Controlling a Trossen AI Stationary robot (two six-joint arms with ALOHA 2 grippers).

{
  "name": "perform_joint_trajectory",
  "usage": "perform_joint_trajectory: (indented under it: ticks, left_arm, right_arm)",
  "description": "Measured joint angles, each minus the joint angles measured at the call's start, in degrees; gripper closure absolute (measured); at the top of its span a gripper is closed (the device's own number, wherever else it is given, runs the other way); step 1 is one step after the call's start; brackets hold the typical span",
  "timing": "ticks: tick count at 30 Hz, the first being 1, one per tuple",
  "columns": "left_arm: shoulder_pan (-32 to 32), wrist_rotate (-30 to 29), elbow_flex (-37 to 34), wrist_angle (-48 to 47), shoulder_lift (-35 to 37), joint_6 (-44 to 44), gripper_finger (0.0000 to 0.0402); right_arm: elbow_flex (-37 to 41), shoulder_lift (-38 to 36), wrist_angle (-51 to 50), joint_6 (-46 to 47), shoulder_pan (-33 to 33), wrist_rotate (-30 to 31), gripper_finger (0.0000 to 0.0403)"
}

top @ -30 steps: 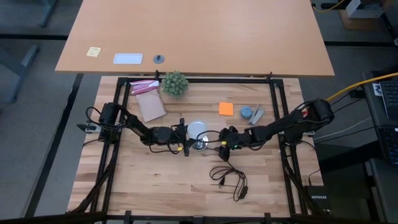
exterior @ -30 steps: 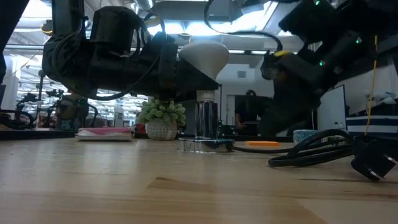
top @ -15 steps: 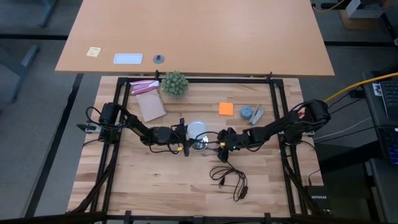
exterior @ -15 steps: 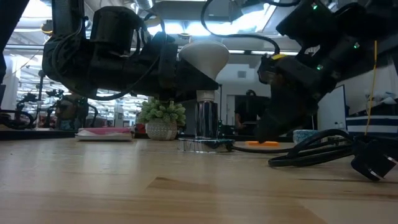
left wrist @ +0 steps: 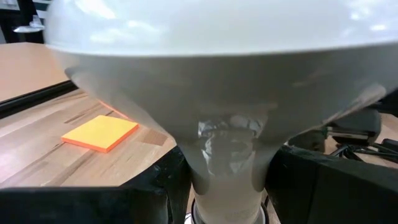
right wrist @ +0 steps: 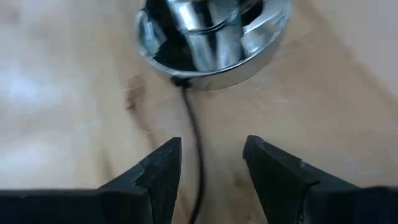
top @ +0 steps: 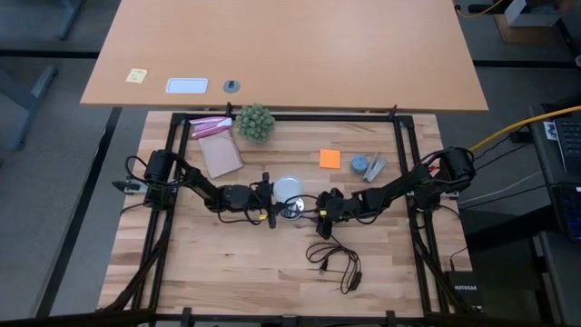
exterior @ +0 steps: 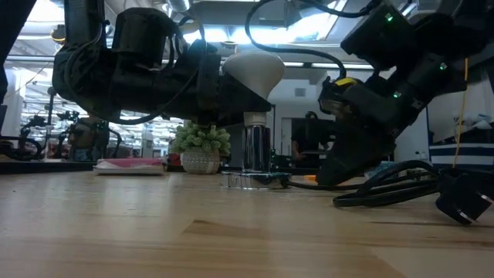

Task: Screw lightbulb
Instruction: Insert the white lightbulb into the silver lamp

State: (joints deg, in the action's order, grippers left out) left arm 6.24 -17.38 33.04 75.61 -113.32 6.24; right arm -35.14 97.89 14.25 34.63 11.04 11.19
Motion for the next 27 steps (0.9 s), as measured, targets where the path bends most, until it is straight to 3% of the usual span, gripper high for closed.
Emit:
perform_joint_trajectory:
  ticks: [17,27]
  left_arm:
    - [-0.01,0.0,0.0,-0.02,0.0,-0.02,0.0249]
    - [0.0,0.02,0.0,-0.02,0.0,-0.04,0.0249]
  right_arm:
    - [0.31,0.31,-2.03,-0.53,-0.26,16.9,0.0215]
    - [0.31,-4.28,-0.9,-4.44,1.52,15.12,0.0215]
